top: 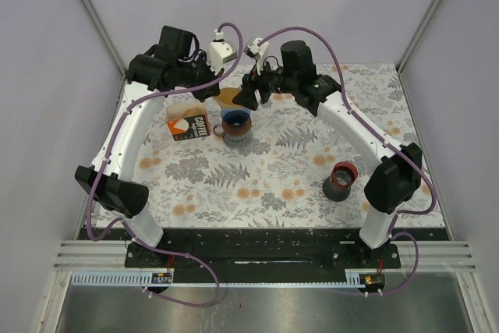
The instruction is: Place the coffee filter in the dripper
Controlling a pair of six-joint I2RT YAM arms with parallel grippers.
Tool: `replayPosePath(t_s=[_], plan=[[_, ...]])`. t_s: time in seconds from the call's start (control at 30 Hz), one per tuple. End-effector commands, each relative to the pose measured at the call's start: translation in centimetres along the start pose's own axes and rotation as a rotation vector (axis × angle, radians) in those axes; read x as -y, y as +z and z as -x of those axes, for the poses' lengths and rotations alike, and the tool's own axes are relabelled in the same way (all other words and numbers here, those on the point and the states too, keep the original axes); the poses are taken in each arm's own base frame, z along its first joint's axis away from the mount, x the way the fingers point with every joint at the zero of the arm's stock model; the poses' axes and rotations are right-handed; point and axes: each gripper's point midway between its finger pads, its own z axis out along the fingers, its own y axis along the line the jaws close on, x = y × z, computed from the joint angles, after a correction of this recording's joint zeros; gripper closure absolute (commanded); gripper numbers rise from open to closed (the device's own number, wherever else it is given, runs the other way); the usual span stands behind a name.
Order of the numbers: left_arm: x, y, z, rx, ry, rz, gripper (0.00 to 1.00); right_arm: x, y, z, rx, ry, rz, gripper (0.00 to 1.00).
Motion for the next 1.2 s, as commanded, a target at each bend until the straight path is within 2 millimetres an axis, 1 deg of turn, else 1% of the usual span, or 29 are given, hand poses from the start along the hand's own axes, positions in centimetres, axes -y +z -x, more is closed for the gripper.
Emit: replayPosePath(t_s=[0.0,0.1,0.2,0.27,0.33,0.4,0.43,0.5,0.53,0.6,0.67,0.73,0.77,0.8,0.9,0.93,0.97,1.03,1.07,1.1,1.13,1.17], plan=[[1.6,-0.3,1.6,0.069,0.053,-0.076,1.00,1.3,0.8,0.2,-0.003,-0.034,-0.038,0.32],[1.7,0.2,1.3,0.061,0.056,-0.091,1.00,1.9,1.4,-0.9,-0.029,-0.017,-0.046,0.41],[1.7,0.6,0.8,0.044,0.059,-0.096,1.00,2.6,1.5,-2.2,-0.062,-0.002,-0.074,0.47],[1.5,1.0,0.3,0.029,0.063,-0.093,1.00,2.5,1.5,-2.6,-0.077,-0.002,-0.074,0.47],[1.3,1.3,-0.1,0.013,0.065,-0.088,1.00,2.4,1.5,-2.7,-0.081,-0.006,-0.072,0.47],[1.3,1.6,-0.2,0.006,0.059,-0.090,1.00,2.5,1.5,-2.7,-0.080,-0.010,-0.072,0.57],[1.2,1.7,-0.3,0.007,0.054,-0.094,1.00,2.6,1.5,-2.8,-0.082,-0.008,-0.073,0.64],[1.1,1.9,0.0,0.016,0.046,-0.084,1.00,2.9,1.8,-3.1,-0.087,0.002,-0.079,0.75],[0.7,2.0,0.0,0.018,0.033,-0.066,1.00,3.0,1.9,-3.2,-0.093,0.009,-0.088,0.78],[-0.3,2.4,-0.1,0.011,0.005,-0.014,0.99,3.6,2.0,-3.6,-0.105,0.032,-0.118,0.81],[-1.8,3.0,-0.5,0.001,-0.041,0.052,0.78,4.2,2.0,-3.7,-0.114,0.048,-0.156,0.85],[-3.0,3.5,-0.8,-0.003,-0.096,0.088,0.62,4.9,2.1,-4.0,-0.133,0.067,-0.202,0.93],[-3.4,3.6,-0.8,0.002,-0.121,0.098,0.58,5.3,2.2,-4.3,-0.146,0.077,-0.221,0.97],[-3.8,3.6,-0.7,0.010,-0.146,0.106,0.57,5.3,2.4,-4.7,-0.161,0.090,-0.223,1.00],[-4.6,3.9,-0.9,0.025,-0.212,0.102,0.48,5.3,2.8,-5.7,-0.194,0.132,-0.226,1.00],[-4.8,4.0,-1.1,0.024,-0.235,0.100,0.44,5.4,3.0,-6.0,-0.205,0.150,-0.236,1.00],[-4.9,4.2,-1.5,0.015,-0.253,0.098,0.39,5.7,2.9,-6.4,-0.225,0.169,-0.257,1.00],[-4.9,4.6,-2.0,-0.002,-0.270,0.093,0.34,6.0,2.9,-6.8,-0.270,0.194,-0.296,1.00],[-4.8,4.7,-2.2,-0.005,-0.273,0.090,0.32,6.1,2.9,-7.2,-0.301,0.202,-0.310,1.00],[-4.7,4.8,-2.4,-0.009,-0.280,0.084,0.32,5.7,2.9,-6.9,-0.320,0.194,-0.308,1.00],[-4.6,5.1,-2.7,-0.017,-0.289,0.077,0.31,5.5,3.2,-7.2,-0.350,0.185,-0.308,1.00],[-4.5,5.3,-3.0,-0.023,-0.298,0.070,0.31,5.5,3.3,-8.2,-0.392,0.189,-0.316,1.00]])
